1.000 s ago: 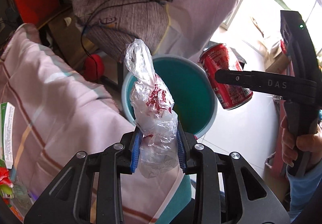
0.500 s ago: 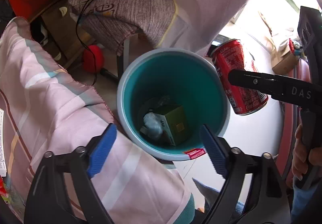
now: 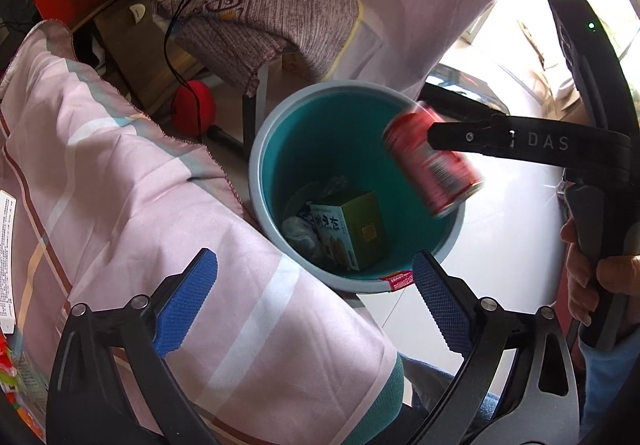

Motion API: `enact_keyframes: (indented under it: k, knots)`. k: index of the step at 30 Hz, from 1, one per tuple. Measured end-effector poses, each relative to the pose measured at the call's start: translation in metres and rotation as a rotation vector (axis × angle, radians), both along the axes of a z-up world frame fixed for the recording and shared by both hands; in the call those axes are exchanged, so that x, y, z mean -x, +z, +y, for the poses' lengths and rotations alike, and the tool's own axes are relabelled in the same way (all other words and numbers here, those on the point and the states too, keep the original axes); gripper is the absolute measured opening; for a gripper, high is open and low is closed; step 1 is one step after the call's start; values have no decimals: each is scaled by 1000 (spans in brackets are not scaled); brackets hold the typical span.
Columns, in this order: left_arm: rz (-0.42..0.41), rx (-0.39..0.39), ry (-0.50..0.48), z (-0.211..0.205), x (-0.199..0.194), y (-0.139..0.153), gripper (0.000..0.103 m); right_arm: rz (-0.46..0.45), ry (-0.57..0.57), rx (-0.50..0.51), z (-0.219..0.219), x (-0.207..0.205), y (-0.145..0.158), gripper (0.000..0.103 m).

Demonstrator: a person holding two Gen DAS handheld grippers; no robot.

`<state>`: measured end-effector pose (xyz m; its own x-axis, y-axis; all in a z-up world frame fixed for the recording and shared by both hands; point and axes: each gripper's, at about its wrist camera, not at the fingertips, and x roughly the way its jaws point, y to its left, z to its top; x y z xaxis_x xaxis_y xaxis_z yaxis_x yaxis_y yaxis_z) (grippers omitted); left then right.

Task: Collect trash
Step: 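Carry bag and can over the teal bucket and open both tools to drop them, then grasp the red chocolate snack pack with left tool while right tool grasps the long red wrapper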

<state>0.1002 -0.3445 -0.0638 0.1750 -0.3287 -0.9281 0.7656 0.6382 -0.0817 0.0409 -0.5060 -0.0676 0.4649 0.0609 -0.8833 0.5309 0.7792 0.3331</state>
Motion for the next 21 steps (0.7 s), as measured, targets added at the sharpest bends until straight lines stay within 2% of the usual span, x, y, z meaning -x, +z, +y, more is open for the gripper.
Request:
enact_keyframes:
  k: [14,21]
  knots:
    - [25,43,57,28,-1,6,98,23,19,13,17,0,11,81]
    - [13,68,108,62,4,18,98,18,72,23,47,-6,22,85]
